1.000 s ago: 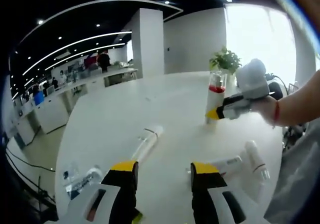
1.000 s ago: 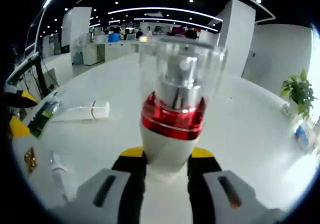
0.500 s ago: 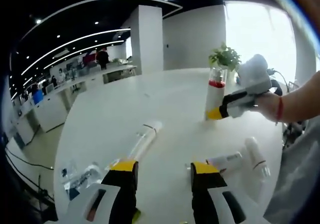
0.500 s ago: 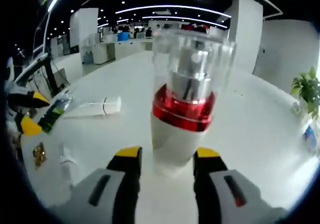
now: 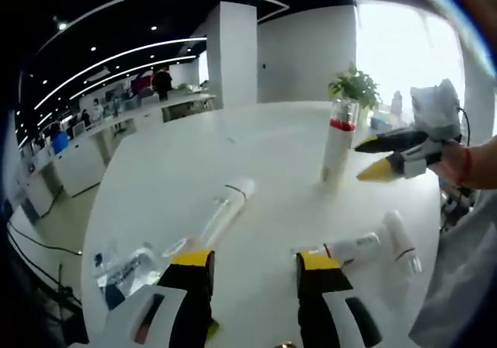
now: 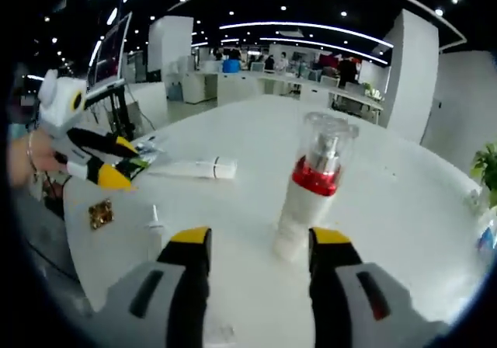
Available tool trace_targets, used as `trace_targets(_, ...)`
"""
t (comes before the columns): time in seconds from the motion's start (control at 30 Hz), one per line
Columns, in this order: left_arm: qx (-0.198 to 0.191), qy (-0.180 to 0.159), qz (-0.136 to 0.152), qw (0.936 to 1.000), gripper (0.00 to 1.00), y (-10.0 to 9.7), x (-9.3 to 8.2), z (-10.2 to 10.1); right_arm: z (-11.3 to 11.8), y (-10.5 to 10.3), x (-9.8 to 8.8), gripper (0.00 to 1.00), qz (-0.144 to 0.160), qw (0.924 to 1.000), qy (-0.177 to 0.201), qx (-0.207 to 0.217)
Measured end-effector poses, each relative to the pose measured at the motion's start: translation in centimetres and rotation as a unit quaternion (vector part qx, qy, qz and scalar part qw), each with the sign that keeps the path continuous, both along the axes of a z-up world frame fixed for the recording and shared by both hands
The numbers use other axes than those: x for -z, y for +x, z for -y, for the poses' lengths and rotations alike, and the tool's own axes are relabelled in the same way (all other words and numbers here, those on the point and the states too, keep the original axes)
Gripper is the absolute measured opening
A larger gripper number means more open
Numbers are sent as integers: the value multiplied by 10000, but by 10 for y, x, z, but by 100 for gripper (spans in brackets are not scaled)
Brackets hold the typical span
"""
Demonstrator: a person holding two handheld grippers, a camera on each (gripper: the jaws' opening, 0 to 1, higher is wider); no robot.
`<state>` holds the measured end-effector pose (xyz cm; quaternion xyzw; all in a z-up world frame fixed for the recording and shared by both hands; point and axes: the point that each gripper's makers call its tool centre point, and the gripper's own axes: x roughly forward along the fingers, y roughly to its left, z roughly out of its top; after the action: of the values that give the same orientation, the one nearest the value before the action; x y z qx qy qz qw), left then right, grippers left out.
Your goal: Arrange the skincare products in the storage area until every visible bottle or jar stands upright without overlapping.
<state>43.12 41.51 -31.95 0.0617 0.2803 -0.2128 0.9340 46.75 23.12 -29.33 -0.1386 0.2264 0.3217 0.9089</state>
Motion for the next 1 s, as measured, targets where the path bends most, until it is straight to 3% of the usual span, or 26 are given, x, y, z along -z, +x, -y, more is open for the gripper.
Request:
trace_targets(0.03,-31,-14,-8,10000,44,0,0,-1,-7,-8,-9,51,200,9996,-13,-199)
trace_targets(0.27,-141,-80,-128,9998,44,-1,4,-5,-41,-22,-26,52,415,9941,-219,-979)
trace_targets(0.43,-229,-146,-118,9996,44,1,0,-9,-64,-10,-39,53,437,9906,-208,-1281)
trace_targets(0.7,-324,-153,-189,9992,46,0,1,-14,-101,4,-48,55,592,9776,-565,-1939)
trace_targets(0.8,-345,-183,-216,9990,47,-1,0,-14,-119,15,-54,57,647,9681,-741,-2304)
trace_targets(0.9,-345,-197,-272,9988,49,-2,0,-14,-127,23,-56,57,638,9637,-889,-2435)
trace_targets(1.0,-338,-174,-279,9989,50,-2,-1,-14,-138,34,-61,57,800,9541,-1114,-2663)
